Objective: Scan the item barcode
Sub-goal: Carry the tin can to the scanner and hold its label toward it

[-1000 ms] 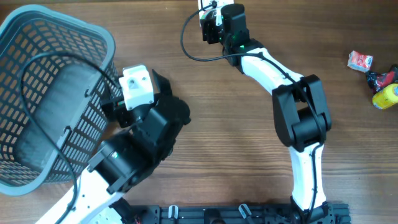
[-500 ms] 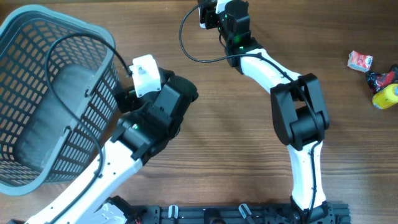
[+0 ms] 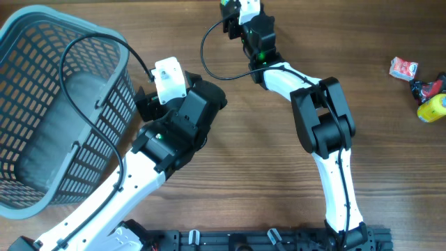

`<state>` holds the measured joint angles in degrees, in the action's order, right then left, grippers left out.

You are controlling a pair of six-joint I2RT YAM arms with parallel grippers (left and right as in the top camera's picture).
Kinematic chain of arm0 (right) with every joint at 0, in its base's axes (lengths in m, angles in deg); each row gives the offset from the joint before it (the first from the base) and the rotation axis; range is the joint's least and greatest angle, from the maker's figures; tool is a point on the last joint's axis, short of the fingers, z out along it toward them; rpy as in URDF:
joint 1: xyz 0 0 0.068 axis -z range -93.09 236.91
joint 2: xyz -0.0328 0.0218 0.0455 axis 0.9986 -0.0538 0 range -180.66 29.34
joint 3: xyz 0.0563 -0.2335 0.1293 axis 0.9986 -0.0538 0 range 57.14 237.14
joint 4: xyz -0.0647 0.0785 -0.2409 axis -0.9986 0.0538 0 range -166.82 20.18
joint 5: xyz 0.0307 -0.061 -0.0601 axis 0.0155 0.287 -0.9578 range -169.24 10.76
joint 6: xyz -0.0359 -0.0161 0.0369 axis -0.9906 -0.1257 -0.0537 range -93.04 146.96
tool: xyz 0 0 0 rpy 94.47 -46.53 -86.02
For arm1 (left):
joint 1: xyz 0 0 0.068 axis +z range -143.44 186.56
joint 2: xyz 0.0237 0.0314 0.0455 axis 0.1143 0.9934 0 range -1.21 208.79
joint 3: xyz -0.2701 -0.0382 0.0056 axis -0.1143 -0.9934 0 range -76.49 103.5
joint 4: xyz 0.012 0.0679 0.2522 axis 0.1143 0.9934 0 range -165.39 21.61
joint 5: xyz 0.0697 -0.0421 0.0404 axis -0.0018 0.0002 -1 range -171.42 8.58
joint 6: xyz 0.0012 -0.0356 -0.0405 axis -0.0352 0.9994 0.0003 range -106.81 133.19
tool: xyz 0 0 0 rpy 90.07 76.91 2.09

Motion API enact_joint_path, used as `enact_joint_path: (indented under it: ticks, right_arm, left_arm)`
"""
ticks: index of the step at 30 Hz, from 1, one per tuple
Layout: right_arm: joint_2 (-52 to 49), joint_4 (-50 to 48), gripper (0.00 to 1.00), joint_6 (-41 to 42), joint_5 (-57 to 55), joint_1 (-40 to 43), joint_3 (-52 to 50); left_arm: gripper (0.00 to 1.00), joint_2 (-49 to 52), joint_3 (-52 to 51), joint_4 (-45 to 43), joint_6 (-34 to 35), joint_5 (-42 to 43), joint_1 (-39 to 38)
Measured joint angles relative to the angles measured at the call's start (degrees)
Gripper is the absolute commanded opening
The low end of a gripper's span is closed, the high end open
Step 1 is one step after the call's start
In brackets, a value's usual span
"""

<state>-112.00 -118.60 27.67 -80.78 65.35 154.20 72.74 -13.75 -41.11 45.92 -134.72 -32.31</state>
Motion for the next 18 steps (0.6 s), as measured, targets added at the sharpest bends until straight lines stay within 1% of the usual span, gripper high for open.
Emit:
enact_joint_path:
  ticks: [9,18]
  right_arm:
    - [-0.55,-0.7,0.62,0.0,0.0,1.92,0.22]
    - [-2.1,-0.68,0.61,0.0,-0.02,2.25,2.8]
  left_arm:
    - [1.0,0.0,0.0,-0.13,0.0,0.09,0.0]
    - [1.0,0.0,0.0,-0.87,0.02,0.09,0.0]
